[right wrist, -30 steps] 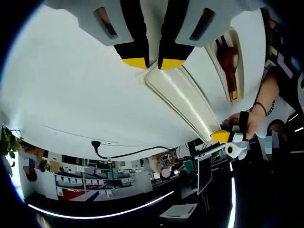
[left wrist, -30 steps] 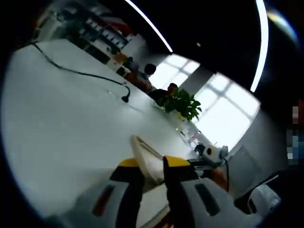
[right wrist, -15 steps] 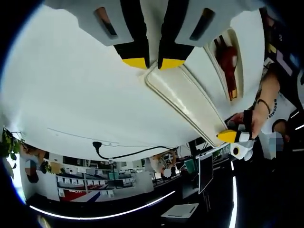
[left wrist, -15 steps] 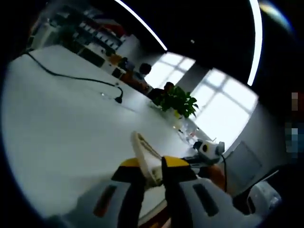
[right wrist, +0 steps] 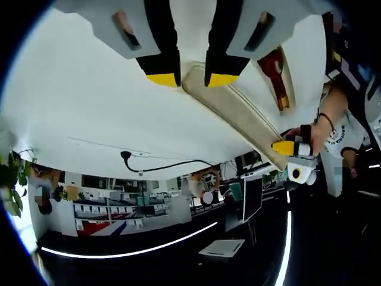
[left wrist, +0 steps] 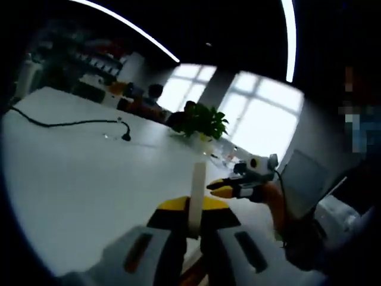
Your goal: Arrange the utensils inside the cutlery case until each visible utensil rests in its matching compartment.
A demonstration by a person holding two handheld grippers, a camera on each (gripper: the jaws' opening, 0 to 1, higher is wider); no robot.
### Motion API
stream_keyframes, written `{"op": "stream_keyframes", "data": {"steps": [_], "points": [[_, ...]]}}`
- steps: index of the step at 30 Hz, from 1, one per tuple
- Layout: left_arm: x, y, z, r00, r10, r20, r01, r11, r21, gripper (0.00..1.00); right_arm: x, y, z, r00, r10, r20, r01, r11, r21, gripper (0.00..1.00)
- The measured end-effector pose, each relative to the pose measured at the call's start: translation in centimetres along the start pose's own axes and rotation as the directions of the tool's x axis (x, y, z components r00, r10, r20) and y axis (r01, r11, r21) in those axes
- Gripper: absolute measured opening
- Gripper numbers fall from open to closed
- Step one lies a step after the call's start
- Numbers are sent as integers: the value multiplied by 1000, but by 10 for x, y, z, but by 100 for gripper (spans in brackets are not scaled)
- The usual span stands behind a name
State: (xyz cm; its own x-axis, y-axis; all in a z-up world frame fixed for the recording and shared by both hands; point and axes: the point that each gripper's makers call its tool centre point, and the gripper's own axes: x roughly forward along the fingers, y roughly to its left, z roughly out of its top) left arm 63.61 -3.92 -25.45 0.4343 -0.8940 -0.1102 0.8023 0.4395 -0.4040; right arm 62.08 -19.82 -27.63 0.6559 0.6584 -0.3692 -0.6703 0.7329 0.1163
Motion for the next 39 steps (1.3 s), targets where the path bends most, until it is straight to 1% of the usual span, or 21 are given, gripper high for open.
{"op": "stream_keyframes", "data": {"steps": [3, 5, 6, 8, 10, 12, 14, 15, 16, 18, 19, 22, 23, 26, 27, 29, 31, 33, 35, 37, 39], "points": [[2, -4, -3, 999, -14, -30, 16, 997, 77, 4, 0, 12, 13, 998, 40, 49, -38, 998, -54, 19], [3, -4, -3, 999, -6, -44, 12, 992, 125, 4, 1, 15, 17, 997, 48, 60, -43, 995, -95, 22], [3, -6, -3, 999, -14, -53, 23, 986, 165, 4, 1, 17, 20, 997, 50, 65, -41, 989, -140, 23], [4, -9, -3, 997, -16, -71, 30, 976, 214, 4, 1, 20, 23, 997, 53, 60, -40, 980, -196, 25], [5, -11, -3, 996, -26, -87, 49, 962, 268, 4, 1, 23, 25, 997, 52, 60, -38, 975, -219, 25], [6, -13, -3, 995, -31, -98, 60, 952, 299, 4, 0, 27, 27, 996, 59, 62, -43, 969, -242, 25], [6, -12, -3, 993, -38, -109, 74, 937, 340, 4, 0, 31, 29, 996, 71, 56, -53, 961, -270, 26], [0, -27, 0, 993, -36, -113, 74, 935, 347, 4, 0, 33, 30, 996, 76, 52, -58, 954, -296, 26], [-13, -66, 8, 992, -38, -118, 78, 932, 354, 4, 0, 34, 30, 996, 77, 47, -59, 947, -317, 26], [-13, -73, 9, 992, -39, -119, 81, 925, 371, 4, -3, 38, 36, 997, 61, 56, -34, 916, -400, 23], [-13, -76, 8, 991, -41, -125, 86, 922, 379, 4, -5, 44, 36, 997, 64, 39, -40, 895, -444, 23], [-12, -82, 5, 989, -50, -143, 106, 903, 417, 4, -4, 50, 33, 998, 62, -2, -55, 872, -486, 24], [-12, -83, 4, 987, -51, -153, 113, 893, 435, 4, -2, 51, 31, 998, 64, -13, -62, 867, -494, 24], [-11, -87, 2, 982, -54, -182, 138, 861, 489, 4, 1, 52, 22, 995, 73, -70, -99, 840, -533, 24], [-11, -89, 1, 980, -58, -190, 147, 855, 498, 4, 1, 52, 20, 994, 72, -84, -107, 830, -547, 24], [-10, -90, 0, 977, -52, -205, 153, 846, 512, 4, 1, 52, 16, 990, 73, -119, -129, 807, -577, 24], [-10, -90, -1, 973, -47, -225, 159, 842, 516, 4, 2, 53, 12, 986, 73, -151, -150, 782, -604, 24], [-10, -89, 0, 970, -42, -238, 165, 834, 527, 4, 2, 52, 7, 978, 70, -195, -182, 747, -639, 23], [-10, -88, 0, 966, -38, -255, 177, 818, 548, 4, 2, 50, 3, 970, 58, -238, -208, 709, -674, 23], [-10, -88, -2, 964, -36, -265, 184, 810, 557, 4, 2, 46, 0, 963, 31, -266, -215, 682, -699, 23], [-10, -87, -3, 960, -33, -278, 193, 799, 569, 4, 4, 45, -1, 960, 33, -278, -228, 665, -711, 20]]}}
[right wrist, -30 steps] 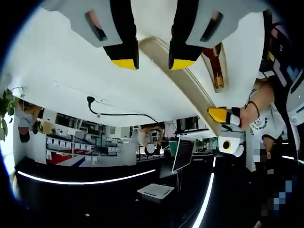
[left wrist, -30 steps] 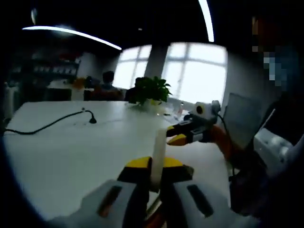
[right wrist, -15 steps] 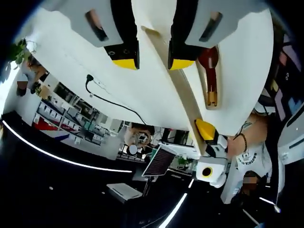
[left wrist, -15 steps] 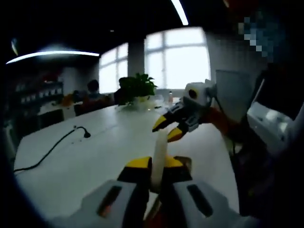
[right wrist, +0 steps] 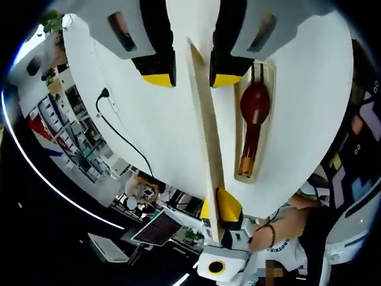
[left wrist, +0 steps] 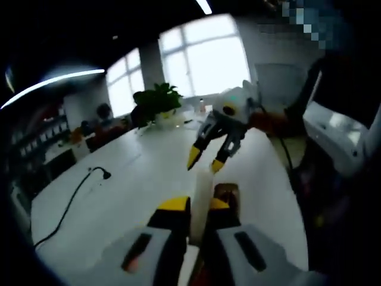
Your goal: Arrange the utensils inside the cutlery case until each visible utensil rests in its matching compartment.
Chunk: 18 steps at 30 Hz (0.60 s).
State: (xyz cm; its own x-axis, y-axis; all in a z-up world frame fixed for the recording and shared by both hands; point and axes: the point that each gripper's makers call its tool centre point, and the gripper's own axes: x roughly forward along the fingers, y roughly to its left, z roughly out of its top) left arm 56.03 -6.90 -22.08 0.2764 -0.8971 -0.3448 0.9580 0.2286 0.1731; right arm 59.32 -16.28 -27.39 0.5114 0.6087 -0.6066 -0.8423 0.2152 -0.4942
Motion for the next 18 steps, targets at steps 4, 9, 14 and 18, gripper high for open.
{"op": "stream_keyframes", "data": {"steps": [4, 9, 14, 18], "points": [[2, -1, -3, 1000, -1, -26, 2, 1000, 27, 3, 3, -1, -3, 1000, 14, -11, -14, 1000, -25, 13], [4, -2, -3, 999, -2, -33, 4, 999, 44, 3, 10, 4, -6, 1000, 26, -13, -26, 1000, -12, 7], [4, -1, -3, 999, 9, -42, -7, 998, 57, 4, 10, 4, -7, 1000, 25, -17, -25, 1000, -4, 4], [4, 6, -3, 999, 42, -26, -42, 999, -19, 7, 8, 5, -8, 999, 13, -31, -14, 1000, -16, 3]]}}
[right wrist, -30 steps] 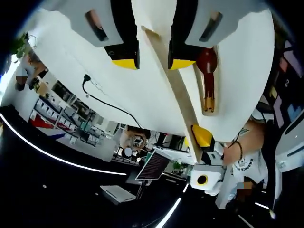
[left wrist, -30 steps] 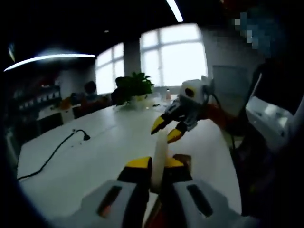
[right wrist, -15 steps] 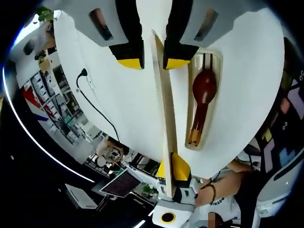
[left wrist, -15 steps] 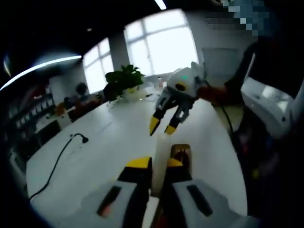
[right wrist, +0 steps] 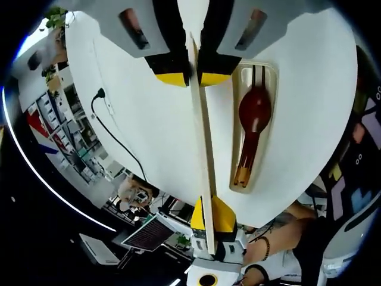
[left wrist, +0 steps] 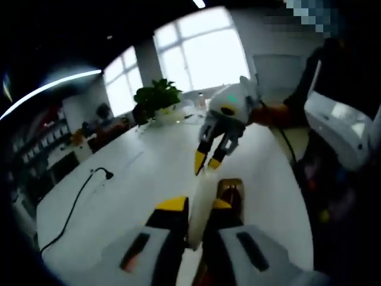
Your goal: Arrange the utensils inside the cutlery case until each visible utensil rests in its matching compartment.
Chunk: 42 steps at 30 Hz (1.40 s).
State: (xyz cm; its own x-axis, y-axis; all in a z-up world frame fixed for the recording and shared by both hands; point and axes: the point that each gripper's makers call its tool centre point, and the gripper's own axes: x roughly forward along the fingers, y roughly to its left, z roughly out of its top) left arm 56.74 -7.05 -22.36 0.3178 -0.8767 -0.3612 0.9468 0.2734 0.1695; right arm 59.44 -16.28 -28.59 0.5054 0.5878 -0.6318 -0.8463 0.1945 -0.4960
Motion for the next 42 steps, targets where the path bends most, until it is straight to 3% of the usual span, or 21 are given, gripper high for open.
{"op": "stream_keyframes", "data": {"steps": [2, 6, 8, 10, 12, 15, 17, 19, 23, 25, 26, 27, 28, 29, 31, 33, 35, 36, 37, 39, 42], "points": [[-1, 7, 0, 1000, 24, 6, -23, 994, -107, 11, -1, -1, 0, 1000, -8, 1, 8, 1000, 3, 3], [-4, 16, -1, 998, 61, 3, -60, 992, -110, 20, -3, -6, -4, 1000, -25, 6, 24, 999, 43, 3], [-6, 18, -6, 996, 83, -17, -85, 982, -168, 26, -4, -11, -5, 999, -51, 15, 50, 996, 78, 3], [-7, 19, -7, 996, 87, -6, -86, 966, -245, 27, -7, -14, -7, 998, -64, 14, 63, 994, 86, 3], [-8, 17, -6, 997, 69, 20, -58, 935, -349, 23, -9, -18, -8, 996, -85, 11, 83, 992, 93, 3], [-13, 25, -5, 994, 87, 61, -57, 922, -384, 22, -15, -24, -9, 993, -119, 14, 117, 987, 107, 3], [-14, 26, -1, 991, 98, 95, -46, 896, -442, 23, -18, -27, -8, 989, -143, 25, 139, 984, 114, 3], [-16, 23, 5, 984, 85, 156, 8, 854, -520, 27, -21, -31, -8, 985, -169, 22, 166, 980, 108, 3], [-21, 21, 20, 949, 54, 310, 177, 723, -667, 37, -28, -38, -4, 974, -226, 24, 223, 971, 89, 3], [-24, 21, 22, 933, 43, 357, 243, 658, -713, 35, -32, -41, -3, 967, -254, 26, 251, 965, 80, 3], [-23, 22, 23, 926, 39, 376, 266, 641, -720, 32, -35, -45, -3, 959, -283, 18, 281, 958, 56, 3], [-22, 21, 21, 926, 25, 377, 285, 610, -740, 32, -39, -48, -4, 948, -318, 7, 318, 948, 18, 3], [-21, 21, 20, 927, 25, 375, 289, 591, -753, 34, -42, -50, -6, 938, -348, -8, 347, 938, -10, 3], [-20, 22, 20, 922, 27, 385, 297, 590, -751, 36, -45, -51, -8, 929, -369, -23, 369, 929, -16, 3], [-21, 21, 28, 897, 24, 442, 361, 539, -761, 37, -48, -51, -8, 921, -390, -21, 389, 921, -18, 3], [-24, 22, 35, 860, 33, 510, 439, 464, -770, 40, -52, -53, -9, 912, -410, -24, 409, 912, -26, 3], [-23, 24, 37, 843, 42, 537, 471, 424, -773, 45, -54, -53, -10, 907, -419, -34, 418, 908, -26, 3], [-25, 19, 41, 822, 11, 570, 519, 399, -756, 45, -56, -53, -9, 902, -431, -36, 430, 902, -30, 3], [-25, 18, 42, 812, 2, 584, 539, 380, -751, 45, -58, -53, -9, 897, -441, -36, 440, 897, -36, 3], [-23, 21, 43, 807, 19, 590, 545, 363, -756, 48, -62, -54, -8, 885, -464, -41, 462, 885, -55, 3], [-22, 25, 48, 785, 52, 618, 578, 297, -760, 57, -68, -57, -7, 856, -515, -47, 509, 855, -102, 3]]}}
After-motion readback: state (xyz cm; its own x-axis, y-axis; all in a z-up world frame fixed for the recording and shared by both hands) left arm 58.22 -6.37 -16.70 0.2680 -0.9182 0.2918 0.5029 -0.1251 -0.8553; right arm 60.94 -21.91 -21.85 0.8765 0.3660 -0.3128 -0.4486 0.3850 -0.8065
